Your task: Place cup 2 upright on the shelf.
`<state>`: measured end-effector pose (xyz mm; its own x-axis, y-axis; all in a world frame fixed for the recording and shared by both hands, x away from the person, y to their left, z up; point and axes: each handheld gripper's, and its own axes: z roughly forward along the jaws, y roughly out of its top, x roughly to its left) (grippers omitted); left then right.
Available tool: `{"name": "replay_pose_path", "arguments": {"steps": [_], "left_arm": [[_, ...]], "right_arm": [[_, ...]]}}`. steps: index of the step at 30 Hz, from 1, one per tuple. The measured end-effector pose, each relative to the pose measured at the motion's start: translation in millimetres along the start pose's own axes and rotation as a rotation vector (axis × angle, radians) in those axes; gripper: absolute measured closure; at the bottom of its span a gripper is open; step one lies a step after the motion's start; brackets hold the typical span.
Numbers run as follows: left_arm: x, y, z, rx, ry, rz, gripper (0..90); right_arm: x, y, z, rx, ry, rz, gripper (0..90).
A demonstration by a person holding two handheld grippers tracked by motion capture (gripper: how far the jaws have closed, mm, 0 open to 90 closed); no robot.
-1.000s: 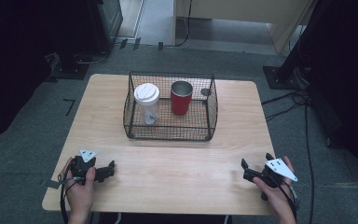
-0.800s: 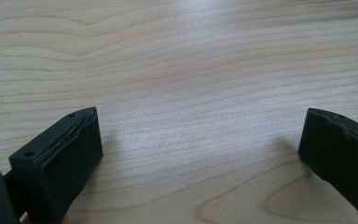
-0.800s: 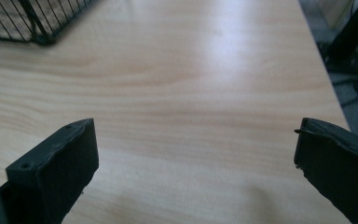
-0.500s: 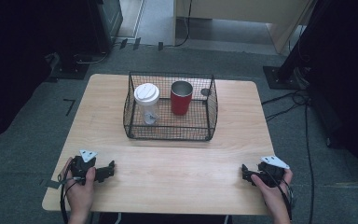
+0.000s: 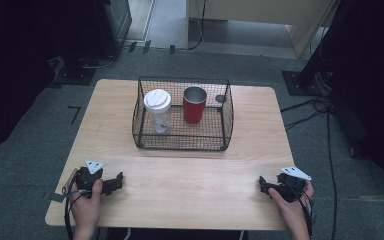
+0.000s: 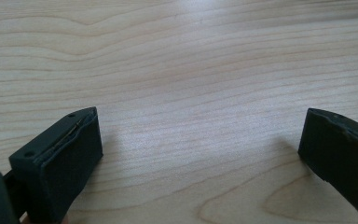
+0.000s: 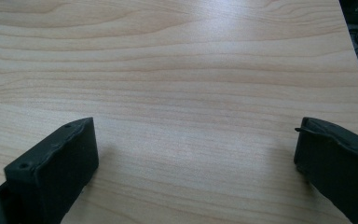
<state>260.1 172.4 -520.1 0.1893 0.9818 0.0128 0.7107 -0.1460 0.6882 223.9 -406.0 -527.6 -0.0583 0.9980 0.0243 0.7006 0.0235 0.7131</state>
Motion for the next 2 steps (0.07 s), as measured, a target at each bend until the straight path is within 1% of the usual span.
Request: {"name": "replay_pose_path", "arguments": {"steps": [2], "left_arm": [[-0.1,0.0,0.1,-0.001,0.001,-0.001,0.1]], "right_arm": [[0.6,-0.3,-0.3,0.0,-0.008,0.009,0.0]]}}
